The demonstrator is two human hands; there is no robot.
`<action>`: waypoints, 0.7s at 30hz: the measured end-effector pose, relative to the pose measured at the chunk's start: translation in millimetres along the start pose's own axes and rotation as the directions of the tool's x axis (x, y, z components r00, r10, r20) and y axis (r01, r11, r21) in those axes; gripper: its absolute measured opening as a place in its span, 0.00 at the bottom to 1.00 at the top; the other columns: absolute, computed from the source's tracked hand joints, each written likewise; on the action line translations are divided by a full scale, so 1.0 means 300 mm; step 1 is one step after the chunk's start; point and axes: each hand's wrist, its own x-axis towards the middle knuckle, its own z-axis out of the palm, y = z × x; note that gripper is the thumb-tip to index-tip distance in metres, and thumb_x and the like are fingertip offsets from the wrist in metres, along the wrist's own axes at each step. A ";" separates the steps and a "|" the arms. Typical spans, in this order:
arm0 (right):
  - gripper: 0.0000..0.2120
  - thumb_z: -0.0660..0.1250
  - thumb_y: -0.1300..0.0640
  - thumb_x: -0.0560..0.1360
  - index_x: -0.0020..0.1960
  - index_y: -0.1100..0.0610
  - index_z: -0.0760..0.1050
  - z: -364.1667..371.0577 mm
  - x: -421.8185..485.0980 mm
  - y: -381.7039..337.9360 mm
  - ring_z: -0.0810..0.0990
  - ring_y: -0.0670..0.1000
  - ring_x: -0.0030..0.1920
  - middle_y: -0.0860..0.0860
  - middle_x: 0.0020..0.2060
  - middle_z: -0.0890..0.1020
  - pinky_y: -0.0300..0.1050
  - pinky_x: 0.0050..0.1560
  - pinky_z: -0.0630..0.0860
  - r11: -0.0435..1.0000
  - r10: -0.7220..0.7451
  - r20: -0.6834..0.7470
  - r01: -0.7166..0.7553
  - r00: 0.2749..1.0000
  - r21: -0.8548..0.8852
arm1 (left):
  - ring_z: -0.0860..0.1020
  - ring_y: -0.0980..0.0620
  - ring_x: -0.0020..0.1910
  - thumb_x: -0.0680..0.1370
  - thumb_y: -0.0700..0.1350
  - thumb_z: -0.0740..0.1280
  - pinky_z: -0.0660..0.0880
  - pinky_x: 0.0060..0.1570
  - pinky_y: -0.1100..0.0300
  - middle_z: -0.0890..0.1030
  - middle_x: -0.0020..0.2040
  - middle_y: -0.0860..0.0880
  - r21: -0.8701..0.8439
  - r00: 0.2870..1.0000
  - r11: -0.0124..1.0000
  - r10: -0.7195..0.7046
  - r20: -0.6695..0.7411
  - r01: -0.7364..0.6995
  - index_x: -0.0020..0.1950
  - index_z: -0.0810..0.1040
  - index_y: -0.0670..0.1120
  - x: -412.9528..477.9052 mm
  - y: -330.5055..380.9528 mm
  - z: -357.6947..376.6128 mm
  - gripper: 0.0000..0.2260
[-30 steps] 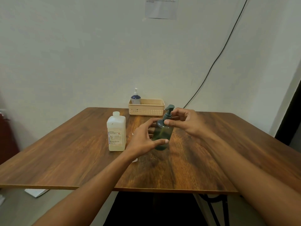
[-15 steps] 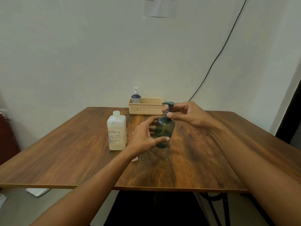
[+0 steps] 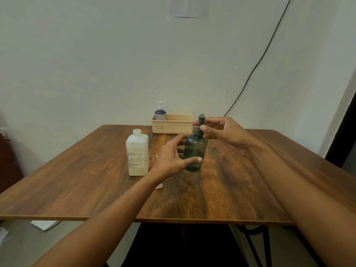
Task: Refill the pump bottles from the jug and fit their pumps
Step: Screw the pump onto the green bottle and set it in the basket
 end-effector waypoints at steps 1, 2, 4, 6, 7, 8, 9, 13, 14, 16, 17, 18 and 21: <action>0.20 0.74 0.49 0.78 0.67 0.55 0.83 -0.001 0.004 -0.001 0.84 0.51 0.66 0.51 0.62 0.87 0.49 0.64 0.81 1.000 -0.001 -0.002 0.001 1.000 0.005 | 0.81 0.55 0.58 0.67 0.60 0.81 0.81 0.55 0.60 0.79 0.62 0.59 0.001 1.000 1.000 -0.001 -0.004 0.001 0.70 0.71 0.60 0.003 -0.001 0.001 0.34; 0.19 0.75 0.50 0.77 0.65 0.56 0.84 0.000 0.008 -0.002 0.85 0.51 0.64 0.52 0.61 0.87 0.49 0.64 0.81 1.000 -0.006 -0.014 0.006 1.000 0.002 | 0.81 0.54 0.59 0.67 0.60 0.81 0.82 0.56 0.58 0.80 0.63 0.58 0.003 1.000 1.000 -0.002 -0.007 0.002 0.70 0.71 0.60 0.005 0.000 0.004 0.34; 0.19 0.78 0.50 0.75 0.61 0.58 0.85 0.010 0.018 -0.002 0.86 0.52 0.62 0.53 0.57 0.88 0.51 0.64 0.81 0.999 -0.030 -0.064 0.029 0.997 -0.028 | 0.81 0.54 0.59 0.67 0.60 0.81 0.82 0.57 0.56 0.80 0.64 0.56 0.010 1.000 1.000 0.004 -0.012 -0.004 0.71 0.71 0.59 0.008 0.000 0.007 0.35; 0.19 0.80 0.51 0.73 0.58 0.61 0.84 0.028 0.028 0.001 0.87 0.52 0.59 0.53 0.55 0.89 0.52 0.63 0.82 0.998 -0.039 -0.115 0.032 0.993 -0.056 | 0.81 0.54 0.59 0.67 0.61 0.80 0.82 0.57 0.56 0.80 0.65 0.56 0.018 1.000 1.000 0.015 -0.015 -0.015 0.72 0.71 0.59 0.008 -0.003 0.008 0.36; 0.18 0.81 0.52 0.73 0.56 0.61 0.83 0.036 0.032 0.005 0.87 0.51 0.57 0.53 0.53 0.89 0.49 0.60 0.83 0.998 -0.032 -0.139 0.024 0.990 -0.064 | 0.81 0.54 0.59 0.67 0.60 0.80 0.81 0.58 0.57 0.79 0.65 0.56 0.020 1.000 1.000 0.016 -0.014 -0.016 0.72 0.71 0.59 0.007 -0.005 0.007 0.36; 0.18 0.81 0.51 0.72 0.54 0.60 0.81 0.043 0.034 0.008 0.88 0.49 0.54 0.53 0.52 0.88 0.45 0.56 0.84 0.998 -0.024 -0.160 0.013 0.987 -0.069 | 0.81 0.54 0.59 0.67 0.60 0.80 0.81 0.57 0.58 0.79 0.65 0.56 0.018 1.000 1.000 0.016 -0.013 -0.016 0.72 0.70 0.59 0.006 -0.008 0.006 0.36; 0.17 0.81 0.49 0.71 0.53 0.57 0.80 0.050 0.033 0.007 0.88 0.48 0.53 0.51 0.51 0.88 0.42 0.53 0.84 0.997 -0.017 -0.165 0.004 0.986 -0.077 | 0.81 0.55 0.58 0.68 0.60 0.80 0.81 0.56 0.60 0.79 0.64 0.58 0.014 1.000 1.000 0.016 -0.013 -0.015 0.72 0.70 0.59 0.006 -0.010 0.004 0.36; 0.24 0.75 0.45 0.74 0.67 0.52 0.80 0.042 0.022 -0.024 0.85 0.49 0.63 0.49 0.61 0.87 0.47 0.61 0.83 0.999 0.014 -0.019 -0.015 1.000 -0.047 | 0.81 0.57 0.57 0.67 0.61 0.80 0.79 0.49 0.68 0.79 0.61 0.61 -0.013 1.000 1.000 0.015 -0.010 -0.015 0.70 0.71 0.61 0.008 -0.008 -0.010 0.34; 0.24 0.75 0.46 0.75 0.69 0.52 0.81 0.035 0.020 -0.034 0.84 0.49 0.65 0.49 0.62 0.86 0.49 0.64 0.81 0.999 0.016 0.011 -0.016 1.000 -0.038 | 0.81 0.57 0.57 0.67 0.61 0.80 0.79 0.50 0.68 0.79 0.62 0.60 -0.014 1.000 1.000 0.016 -0.008 -0.017 0.70 0.71 0.61 0.011 -0.009 -0.012 0.34; 0.20 0.74 0.46 0.76 0.66 0.51 0.84 0.022 0.021 -0.051 0.83 0.48 0.67 0.47 0.63 0.87 0.51 0.69 0.77 0.996 0.007 0.026 -0.005 1.000 -0.084 | 0.81 0.56 0.58 0.67 0.61 0.80 0.79 0.52 0.65 0.79 0.63 0.59 -0.007 1.000 1.000 0.022 -0.011 -0.022 0.70 0.71 0.60 0.018 -0.010 -0.016 0.34; 0.18 0.75 0.46 0.76 0.64 0.50 0.86 0.018 0.022 -0.057 0.82 0.47 0.67 0.45 0.62 0.87 0.53 0.71 0.74 0.992 -0.003 0.013 0.005 1.000 -0.125 | 0.81 0.57 0.58 0.67 0.62 0.80 0.79 0.52 0.65 0.79 0.62 0.60 -0.002 1.000 1.000 0.025 -0.017 -0.025 0.70 0.71 0.60 0.020 -0.010 -0.015 0.35; 0.16 0.76 0.46 0.76 0.61 0.49 0.87 0.016 0.026 -0.061 0.81 0.45 0.67 0.44 0.60 0.87 0.54 0.73 0.71 0.986 -0.017 -0.011 0.015 1.000 -0.166 | 0.80 0.57 0.58 0.66 0.63 0.80 0.79 0.53 0.65 0.79 0.62 0.60 0.004 0.999 1.000 0.030 -0.024 -0.030 0.70 0.71 0.60 0.022 -0.009 -0.014 0.35; 0.15 0.79 0.46 0.73 0.55 0.53 0.88 0.025 0.034 -0.059 0.84 0.44 0.62 0.46 0.54 0.89 0.54 0.71 0.73 0.972 -0.080 -0.112 0.053 0.991 -0.228 | 0.80 0.61 0.55 0.65 0.66 0.79 0.78 0.48 0.69 0.77 0.58 0.66 0.024 0.998 0.999 0.043 -0.051 -0.042 0.70 0.70 0.63 0.023 0.005 -0.003 0.36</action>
